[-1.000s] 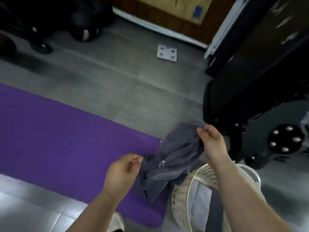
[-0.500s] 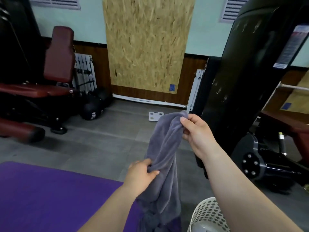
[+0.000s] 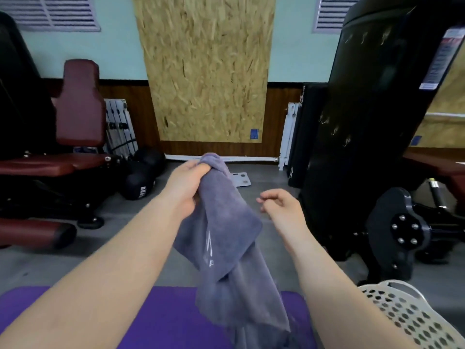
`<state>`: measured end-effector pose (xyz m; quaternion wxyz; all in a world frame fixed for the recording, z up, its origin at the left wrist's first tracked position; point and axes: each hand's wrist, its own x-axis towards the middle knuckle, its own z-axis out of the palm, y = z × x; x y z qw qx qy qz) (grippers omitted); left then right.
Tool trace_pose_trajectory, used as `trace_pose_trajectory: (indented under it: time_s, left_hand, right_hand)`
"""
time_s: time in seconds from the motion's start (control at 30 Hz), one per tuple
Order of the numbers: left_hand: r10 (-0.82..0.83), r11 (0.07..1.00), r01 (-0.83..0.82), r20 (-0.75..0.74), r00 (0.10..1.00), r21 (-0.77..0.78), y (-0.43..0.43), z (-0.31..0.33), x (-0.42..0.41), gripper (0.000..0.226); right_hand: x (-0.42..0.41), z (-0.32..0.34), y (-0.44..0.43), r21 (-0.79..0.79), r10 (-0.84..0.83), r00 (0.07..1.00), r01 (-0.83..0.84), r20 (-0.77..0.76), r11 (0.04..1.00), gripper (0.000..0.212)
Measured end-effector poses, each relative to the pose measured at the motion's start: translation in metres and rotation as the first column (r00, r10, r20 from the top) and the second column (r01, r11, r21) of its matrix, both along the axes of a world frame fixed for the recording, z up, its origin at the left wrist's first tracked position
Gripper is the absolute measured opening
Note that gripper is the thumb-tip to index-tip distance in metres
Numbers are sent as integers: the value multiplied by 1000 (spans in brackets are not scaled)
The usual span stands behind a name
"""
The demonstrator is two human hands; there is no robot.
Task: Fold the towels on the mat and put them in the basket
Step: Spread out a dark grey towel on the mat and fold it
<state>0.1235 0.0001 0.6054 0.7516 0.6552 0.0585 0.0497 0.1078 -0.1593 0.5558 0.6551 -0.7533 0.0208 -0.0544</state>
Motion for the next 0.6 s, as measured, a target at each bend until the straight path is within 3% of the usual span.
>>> trace_pose_trajectory:
  time_s: [0.07, 0.13, 0.2, 0.27, 0.33, 0.47, 0.6]
  left_hand:
    - [-72, 994, 74, 21, 997, -81, 28, 17, 5, 25]
    - [-133, 990, 135, 45, 990, -36, 46, 35, 9, 24]
    - [-172, 985, 171, 77, 982, 30, 58, 47, 12, 25]
    - [-229, 973, 227, 96, 969, 29, 74, 52, 16, 26]
    - [-262, 963, 250, 131, 956, 103, 95, 54, 20, 25]
    - [-220, 906, 153, 132, 966, 394, 144, 45, 27, 19]
    - [-172, 834, 127, 33, 985, 537, 176, 36, 25, 13]
  right_hand:
    - [-10, -8, 28, -46, 345, 938, -347, -39, 937, 36]
    - [-12, -11, 55, -151, 539, 836, -548, -101, 823, 52]
    - [-10, -5, 80, -152, 453, 890, -455, -53, 877, 44]
    - [-3, 12, 101, -148, 229, 971, -217, 70, 965, 19]
    - [4, 30, 113, -109, 88, 987, -74, 131, 991, 19]
    - [16, 66, 124, -223, 50, 984, -11, 169, 975, 24]
    - [25, 92, 147, -292, 83, 967, -9, 240, 957, 23]
